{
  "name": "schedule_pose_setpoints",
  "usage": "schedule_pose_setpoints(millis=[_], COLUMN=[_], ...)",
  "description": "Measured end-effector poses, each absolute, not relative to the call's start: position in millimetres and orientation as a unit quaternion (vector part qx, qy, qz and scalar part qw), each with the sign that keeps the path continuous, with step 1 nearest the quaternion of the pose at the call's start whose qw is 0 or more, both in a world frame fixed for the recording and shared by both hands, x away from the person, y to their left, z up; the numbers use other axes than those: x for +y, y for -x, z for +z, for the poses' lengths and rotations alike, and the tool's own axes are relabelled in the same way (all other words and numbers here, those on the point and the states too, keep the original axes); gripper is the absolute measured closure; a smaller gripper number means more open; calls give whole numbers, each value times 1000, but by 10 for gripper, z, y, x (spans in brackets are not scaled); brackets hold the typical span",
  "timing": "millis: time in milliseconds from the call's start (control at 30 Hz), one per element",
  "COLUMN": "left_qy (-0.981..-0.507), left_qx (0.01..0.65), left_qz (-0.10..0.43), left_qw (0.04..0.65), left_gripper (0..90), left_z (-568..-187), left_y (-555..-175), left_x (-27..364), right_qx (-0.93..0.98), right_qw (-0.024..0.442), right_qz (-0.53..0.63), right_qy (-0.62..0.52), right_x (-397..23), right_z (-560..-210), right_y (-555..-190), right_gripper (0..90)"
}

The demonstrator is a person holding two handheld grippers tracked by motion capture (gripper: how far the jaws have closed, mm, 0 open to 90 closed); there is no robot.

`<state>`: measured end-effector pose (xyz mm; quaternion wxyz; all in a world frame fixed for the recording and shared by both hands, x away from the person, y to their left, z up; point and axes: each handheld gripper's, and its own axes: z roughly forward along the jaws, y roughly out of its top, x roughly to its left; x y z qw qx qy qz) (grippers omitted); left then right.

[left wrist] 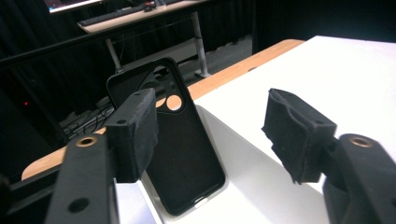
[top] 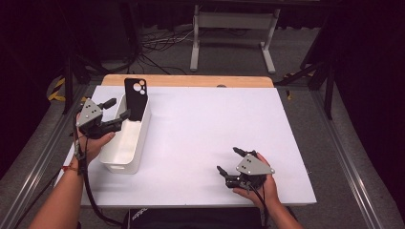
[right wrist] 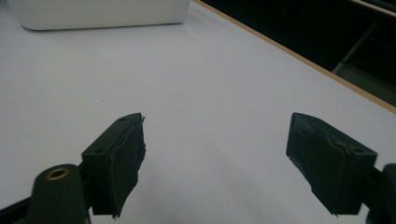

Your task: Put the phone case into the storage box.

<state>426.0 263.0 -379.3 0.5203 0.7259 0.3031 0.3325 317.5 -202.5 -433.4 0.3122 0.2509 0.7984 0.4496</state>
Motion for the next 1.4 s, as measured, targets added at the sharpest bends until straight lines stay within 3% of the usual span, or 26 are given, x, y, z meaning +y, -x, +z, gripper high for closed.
schedule_pose_setpoints(millis=[133, 300, 767, 1400], left_qy=[-723, -721, -719, -727], left_qx=[301, 298, 275, 221], left_qz=[338, 352, 335, 324], left_qw=[522, 517, 543, 563], left_gripper=[303, 199, 52, 46], left_z=[-3790, -3764, -3666, -3601], left_y=[-4205, -4140, -3976, -3699], left_x=[2602, 2560, 2522, 2225], right_qx=[796, 794, 793, 787], right_qw=[316, 321, 324, 327], right_qz=[450, 449, 450, 457], right_qy=[-253, -254, -252, -255], right_x=[-2034, -2050, -2066, -2106], right_z=[-4320, -4308, -4304, -4268], right_y=[-3176, -3177, -3175, -3173], right_gripper=[202, 203, 203, 204])
